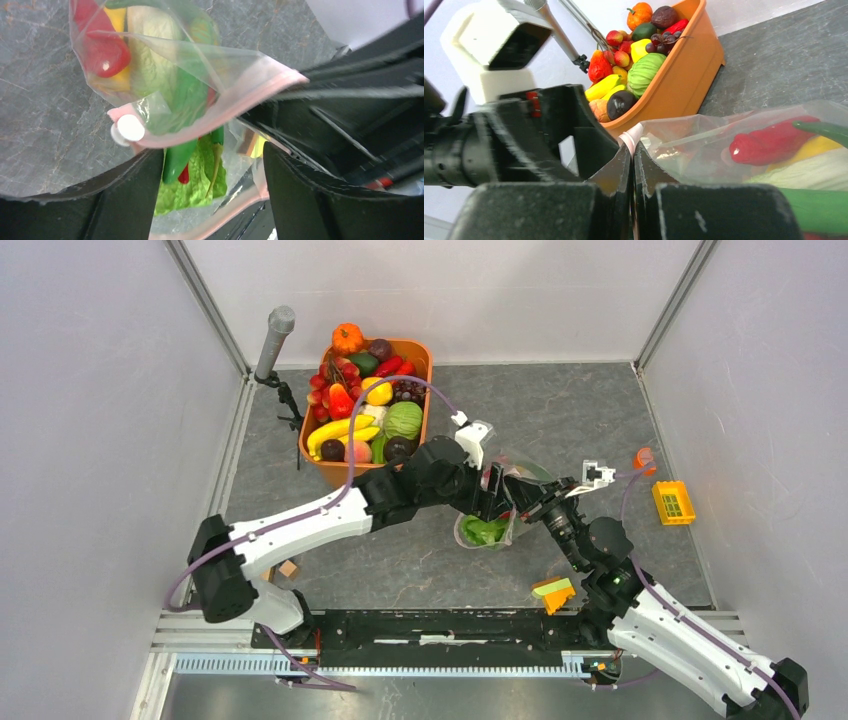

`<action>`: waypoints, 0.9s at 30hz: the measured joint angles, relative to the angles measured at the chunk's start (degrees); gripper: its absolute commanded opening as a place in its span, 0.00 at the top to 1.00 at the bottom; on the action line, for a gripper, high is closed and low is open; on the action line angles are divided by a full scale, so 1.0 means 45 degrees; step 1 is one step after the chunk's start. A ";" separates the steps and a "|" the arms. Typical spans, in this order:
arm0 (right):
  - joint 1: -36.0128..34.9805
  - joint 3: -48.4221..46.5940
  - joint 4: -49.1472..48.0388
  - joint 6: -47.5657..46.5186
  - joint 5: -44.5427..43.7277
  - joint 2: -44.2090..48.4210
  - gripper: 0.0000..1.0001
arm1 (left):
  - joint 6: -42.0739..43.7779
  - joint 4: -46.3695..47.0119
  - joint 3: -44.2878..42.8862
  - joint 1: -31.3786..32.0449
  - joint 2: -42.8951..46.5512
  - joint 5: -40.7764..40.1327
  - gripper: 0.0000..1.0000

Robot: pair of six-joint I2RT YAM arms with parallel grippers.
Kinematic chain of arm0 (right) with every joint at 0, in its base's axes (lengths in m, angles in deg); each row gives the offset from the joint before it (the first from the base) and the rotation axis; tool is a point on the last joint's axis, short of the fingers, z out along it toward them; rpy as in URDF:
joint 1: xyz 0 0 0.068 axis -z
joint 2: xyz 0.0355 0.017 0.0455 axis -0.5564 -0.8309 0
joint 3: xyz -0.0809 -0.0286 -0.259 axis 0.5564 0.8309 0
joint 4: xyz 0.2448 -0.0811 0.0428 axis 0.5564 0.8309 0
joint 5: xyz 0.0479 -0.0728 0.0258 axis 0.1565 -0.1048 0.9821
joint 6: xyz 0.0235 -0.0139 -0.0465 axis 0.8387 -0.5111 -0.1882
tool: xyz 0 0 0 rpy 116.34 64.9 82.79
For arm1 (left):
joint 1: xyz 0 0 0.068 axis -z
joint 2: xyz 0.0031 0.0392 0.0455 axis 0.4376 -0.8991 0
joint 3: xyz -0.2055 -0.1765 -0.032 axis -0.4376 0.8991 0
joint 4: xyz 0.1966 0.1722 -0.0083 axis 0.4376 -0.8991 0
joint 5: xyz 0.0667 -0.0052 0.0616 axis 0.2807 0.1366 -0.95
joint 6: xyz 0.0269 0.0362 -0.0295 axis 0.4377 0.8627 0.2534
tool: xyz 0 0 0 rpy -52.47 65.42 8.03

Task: Place the food in the zip-top bag and seal the zipper
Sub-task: Place the fake vegetable in the zipper food storage bag, then adjust the zipper food storage bag at the center of the board.

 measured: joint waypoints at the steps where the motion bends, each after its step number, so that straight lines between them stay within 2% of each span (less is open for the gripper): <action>1: 0.0000 0.0000 -0.0005 0.0000 -0.0073 0.0010 0.93 | 0.0019 -0.0034 0.0000 0.0000 0.0262 0.0121 0.18; 7: 0.0000 0.0000 0.0000 -0.0005 -0.0364 0.0024 0.93 | 0.0233 0.0049 0.0364 0.0000 0.2176 0.0733 0.19; 14: 0.0000 0.0000 0.0039 -0.0005 -0.0563 0.0194 0.92 | 0.0393 -0.0457 0.2035 0.0000 0.3784 -0.0189 0.23; 21: 0.0000 0.0000 0.0097 -0.0005 -0.0568 0.0189 0.92 | 0.0364 -0.0845 0.3585 0.0000 0.3711 -0.0374 0.33; 27: 0.0000 0.0000 0.0175 -0.0005 -0.0568 0.0189 0.92 | 0.0355 -0.0534 0.3759 0.0000 0.3541 0.0005 0.38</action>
